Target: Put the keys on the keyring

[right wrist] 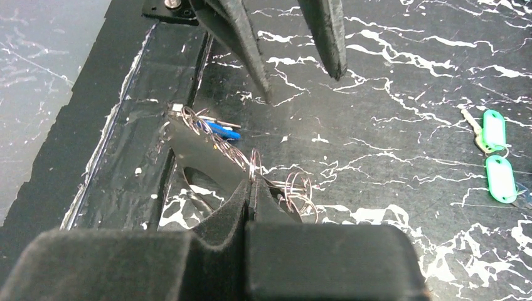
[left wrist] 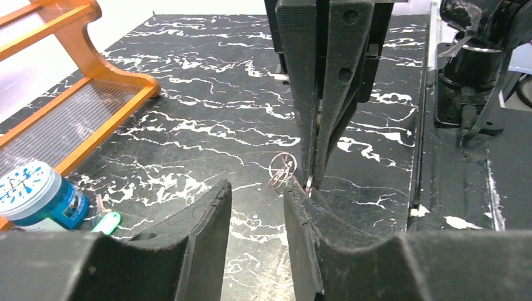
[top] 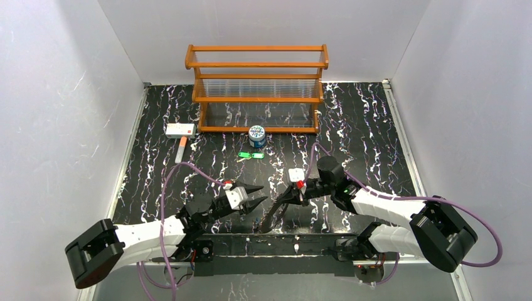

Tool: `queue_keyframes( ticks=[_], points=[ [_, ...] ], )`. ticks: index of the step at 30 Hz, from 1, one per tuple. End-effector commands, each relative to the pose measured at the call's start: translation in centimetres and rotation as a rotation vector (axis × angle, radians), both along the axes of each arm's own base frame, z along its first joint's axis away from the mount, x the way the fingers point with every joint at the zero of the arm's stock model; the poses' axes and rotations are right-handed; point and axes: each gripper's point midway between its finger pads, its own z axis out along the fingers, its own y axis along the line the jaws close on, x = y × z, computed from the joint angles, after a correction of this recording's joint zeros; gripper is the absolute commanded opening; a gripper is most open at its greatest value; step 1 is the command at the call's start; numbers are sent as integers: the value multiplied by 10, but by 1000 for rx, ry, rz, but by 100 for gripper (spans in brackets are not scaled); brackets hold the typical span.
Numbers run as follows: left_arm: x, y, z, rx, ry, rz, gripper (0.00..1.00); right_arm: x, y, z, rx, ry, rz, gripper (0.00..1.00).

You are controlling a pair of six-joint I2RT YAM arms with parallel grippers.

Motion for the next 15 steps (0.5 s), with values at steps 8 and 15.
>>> queue_keyframes(
  ticks=[8,15],
  points=[
    [-5,-7,-8,103,-85,-74,32,2,7,15,5,-33,37,1],
    [4,-3,-23,235,-81,-48,31,20,11,4,-142,88,-45,1]
  ],
)
